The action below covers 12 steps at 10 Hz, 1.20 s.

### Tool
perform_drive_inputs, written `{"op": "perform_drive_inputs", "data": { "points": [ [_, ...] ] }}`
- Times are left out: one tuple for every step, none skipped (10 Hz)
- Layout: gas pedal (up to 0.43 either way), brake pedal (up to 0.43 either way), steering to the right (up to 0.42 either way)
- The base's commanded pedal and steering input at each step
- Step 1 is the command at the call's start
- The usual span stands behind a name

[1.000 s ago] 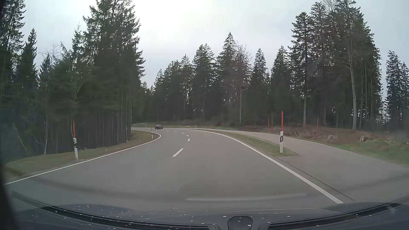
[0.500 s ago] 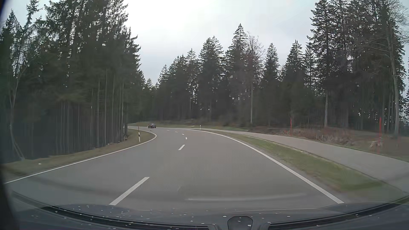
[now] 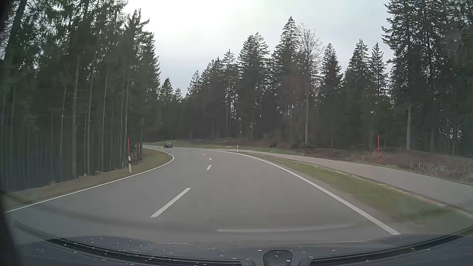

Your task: Follow the waypoints while adhering to traffic rules and regulations

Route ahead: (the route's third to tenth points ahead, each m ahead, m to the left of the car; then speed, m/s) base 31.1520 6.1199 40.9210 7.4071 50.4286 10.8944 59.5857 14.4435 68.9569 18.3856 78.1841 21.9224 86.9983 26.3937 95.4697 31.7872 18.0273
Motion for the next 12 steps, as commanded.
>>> {"op": "perform_drive_inputs", "data": {
  "points": [
    [0.02, 0.0, -0.024],
    [0.02, 0.0, -0.025],
    [0.02, 0.0, -0.028],
    [0.02, 0.0, -0.032],
    [0.02, 0.0, -0.034],
    [0.02, 0.0, -0.034],
    [0.02, 0.0, -0.034],
    [0.02, 0.0, -0.034],
    [0.02, 0.0, -0.034],
    [0.02, 0.0, -0.034],
    [0.02, 0.0, -0.033],
    [0.02, 0.0, -0.033]
  ]
}}
